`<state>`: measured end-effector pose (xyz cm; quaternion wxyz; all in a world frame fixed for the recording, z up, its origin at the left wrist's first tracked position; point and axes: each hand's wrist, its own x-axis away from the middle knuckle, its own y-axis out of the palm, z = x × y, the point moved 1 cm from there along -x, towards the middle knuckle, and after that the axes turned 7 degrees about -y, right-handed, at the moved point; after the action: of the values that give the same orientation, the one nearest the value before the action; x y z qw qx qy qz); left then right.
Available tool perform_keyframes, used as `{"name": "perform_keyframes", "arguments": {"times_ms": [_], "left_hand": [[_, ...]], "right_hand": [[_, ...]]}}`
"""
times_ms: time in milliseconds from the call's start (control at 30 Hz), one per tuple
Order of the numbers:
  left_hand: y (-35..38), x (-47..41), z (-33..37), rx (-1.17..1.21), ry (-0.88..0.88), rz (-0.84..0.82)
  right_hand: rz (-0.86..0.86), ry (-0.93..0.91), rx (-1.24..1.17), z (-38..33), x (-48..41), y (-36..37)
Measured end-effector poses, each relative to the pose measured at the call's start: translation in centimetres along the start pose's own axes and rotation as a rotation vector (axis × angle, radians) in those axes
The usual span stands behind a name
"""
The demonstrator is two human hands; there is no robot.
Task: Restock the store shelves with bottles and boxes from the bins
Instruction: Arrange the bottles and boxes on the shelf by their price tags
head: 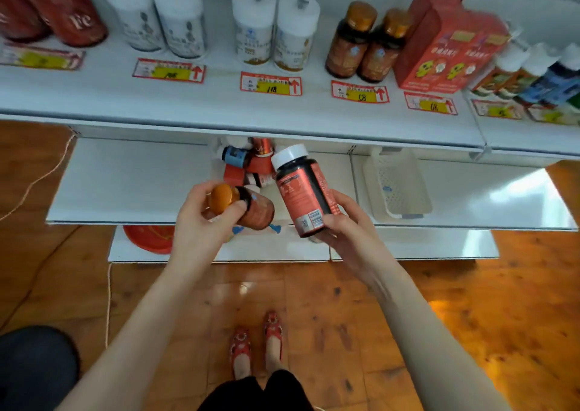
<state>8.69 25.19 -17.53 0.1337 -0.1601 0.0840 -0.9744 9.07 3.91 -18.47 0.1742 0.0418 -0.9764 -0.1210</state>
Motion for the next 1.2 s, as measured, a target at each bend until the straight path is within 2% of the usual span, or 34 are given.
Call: {"name": "perform_keyframes", "arguments": {"times_ms": [100,333,567,800,1000,1100,1200], "left_hand": [[-1.5,1.5,2.5,0.158,-0.031,-0.020],[-2.7,3.6,7.3,0.237,0.114,0.055],[-1.4,2.8,10.4,0.300,0.148,-0.011],[1.1,0.6,14.7,0.181,0.269,-0.113],[3.8,-2.7,19.8,-0.070,0.388,-0.174],[5.9,-5.0,22.7,-0.140,0.480,-0.186],[7.5,-7.5,25.1,-0.161,0.538,-0.211]], "right_hand": [[-0.102,-0.010,-0.107,-2.4,0.5,1.7],[-0.399,-0.051,-0.321,-7.0,1.7,3.8],[-0.402,-0.106,-0.307,-9.7,1.7,1.8],[-0.231,-0.212,-0.273,-12.3,0.8,-1.6],[0.034,-0.363,-0.047,-14.1,0.4,-4.4],[0.156,-0.425,0.103,-14.7,-0.2,-5.1],[0.229,-0.444,0.134,-15.2,-0.7,-5.6]]}}
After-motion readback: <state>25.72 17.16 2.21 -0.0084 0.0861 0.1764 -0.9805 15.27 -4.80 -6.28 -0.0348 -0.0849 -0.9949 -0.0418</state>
